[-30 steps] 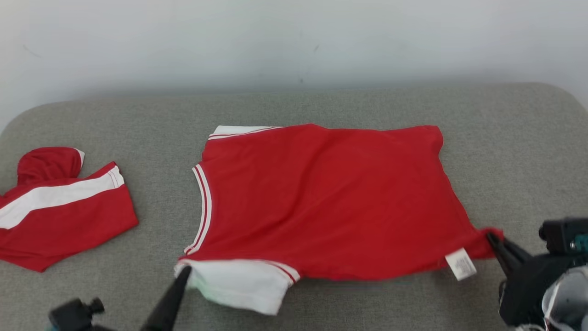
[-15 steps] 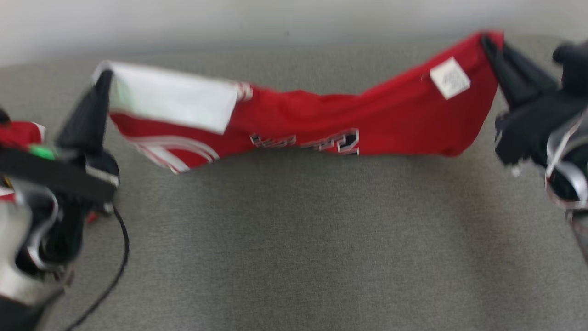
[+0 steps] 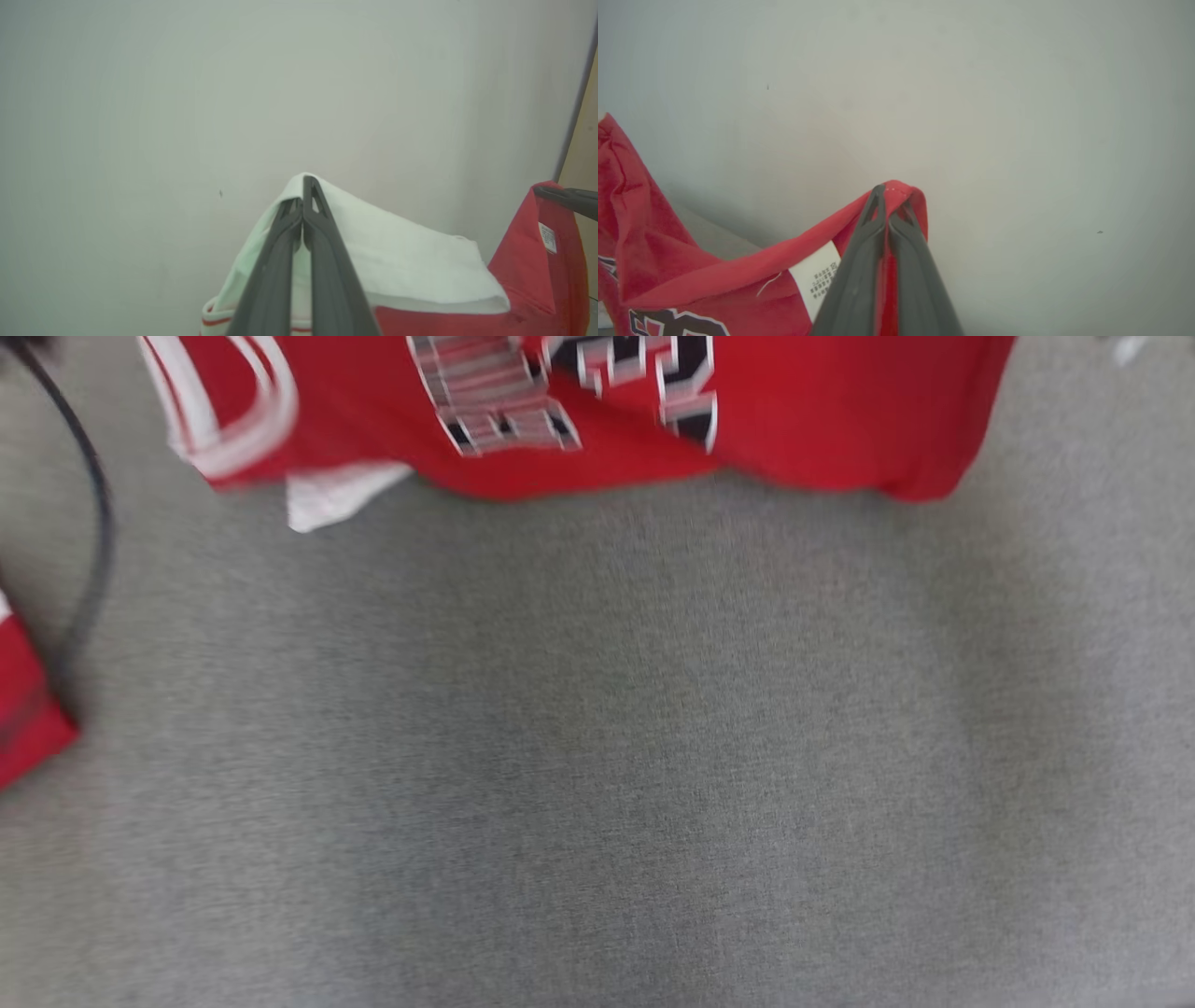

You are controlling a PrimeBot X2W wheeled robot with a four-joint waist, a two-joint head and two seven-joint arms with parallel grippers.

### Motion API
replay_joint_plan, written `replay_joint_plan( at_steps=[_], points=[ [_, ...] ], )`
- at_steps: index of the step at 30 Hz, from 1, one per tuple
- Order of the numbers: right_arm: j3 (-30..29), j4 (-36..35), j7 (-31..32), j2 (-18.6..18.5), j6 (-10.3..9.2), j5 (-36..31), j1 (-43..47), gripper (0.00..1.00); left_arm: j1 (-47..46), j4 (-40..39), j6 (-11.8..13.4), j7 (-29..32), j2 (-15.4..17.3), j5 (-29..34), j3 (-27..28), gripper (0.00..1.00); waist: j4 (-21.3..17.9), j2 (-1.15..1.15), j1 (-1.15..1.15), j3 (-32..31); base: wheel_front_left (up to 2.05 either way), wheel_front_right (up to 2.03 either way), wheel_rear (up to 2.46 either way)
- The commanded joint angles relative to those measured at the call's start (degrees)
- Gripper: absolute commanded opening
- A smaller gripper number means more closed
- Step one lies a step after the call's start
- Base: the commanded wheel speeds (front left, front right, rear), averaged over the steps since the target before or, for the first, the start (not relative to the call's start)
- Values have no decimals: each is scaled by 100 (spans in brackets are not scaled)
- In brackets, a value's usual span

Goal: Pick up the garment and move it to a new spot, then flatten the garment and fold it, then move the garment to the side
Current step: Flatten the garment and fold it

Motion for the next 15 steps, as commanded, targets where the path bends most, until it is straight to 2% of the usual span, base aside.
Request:
replay_joint_plan(
  at_steps=[1,5,9,15],
  points=[
    [-55,78,-48,63,-16,88,-179,0,-233,56,35,-40,21,107,45,0,-282,-1,-2,623,0,0,0],
    [-228,367,-270,235,-15,46,-645,0,-896,186,46,-190,106,475,104,0,-360,-1,-2,903,0,0,0],
    [-723,725,-764,490,-16,-213,-1106,0,-1430,331,131,-642,154,757,344,0,-444,-1,-2,1086,0,0,0],
    [-1744,1254,-1624,995,-16,-1188,-1687,0,-2133,332,325,-1272,97,1032,705,0,-597,-1,-2,1227,0,0,0]
  ],
)
